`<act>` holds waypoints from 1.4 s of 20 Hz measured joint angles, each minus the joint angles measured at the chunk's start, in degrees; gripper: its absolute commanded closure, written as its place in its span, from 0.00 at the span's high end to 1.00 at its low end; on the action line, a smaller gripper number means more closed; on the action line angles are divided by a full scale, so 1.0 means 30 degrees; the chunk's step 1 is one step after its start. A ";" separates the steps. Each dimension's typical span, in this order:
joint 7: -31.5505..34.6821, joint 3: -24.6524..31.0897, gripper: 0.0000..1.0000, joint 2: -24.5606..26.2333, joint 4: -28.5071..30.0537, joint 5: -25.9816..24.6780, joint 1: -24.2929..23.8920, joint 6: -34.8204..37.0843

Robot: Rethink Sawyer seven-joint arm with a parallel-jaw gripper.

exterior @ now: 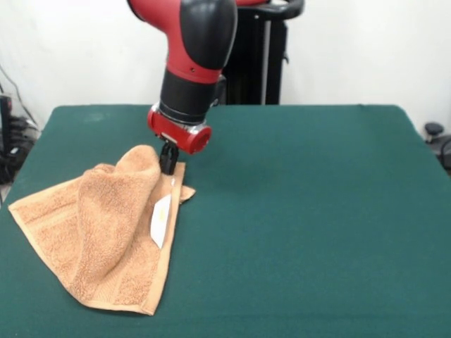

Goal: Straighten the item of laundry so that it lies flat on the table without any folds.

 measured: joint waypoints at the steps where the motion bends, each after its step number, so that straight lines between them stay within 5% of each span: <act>1: 0.0000 0.0240 0.00 -0.0187 0.0075 -0.0584 -0.0547 0.0055; 11: 0.0000 0.1373 0.00 -0.0845 0.0316 -0.3874 -0.4318 0.0278; 28: 0.0000 0.1586 0.00 -0.0766 0.0470 -0.3564 -0.3343 0.0270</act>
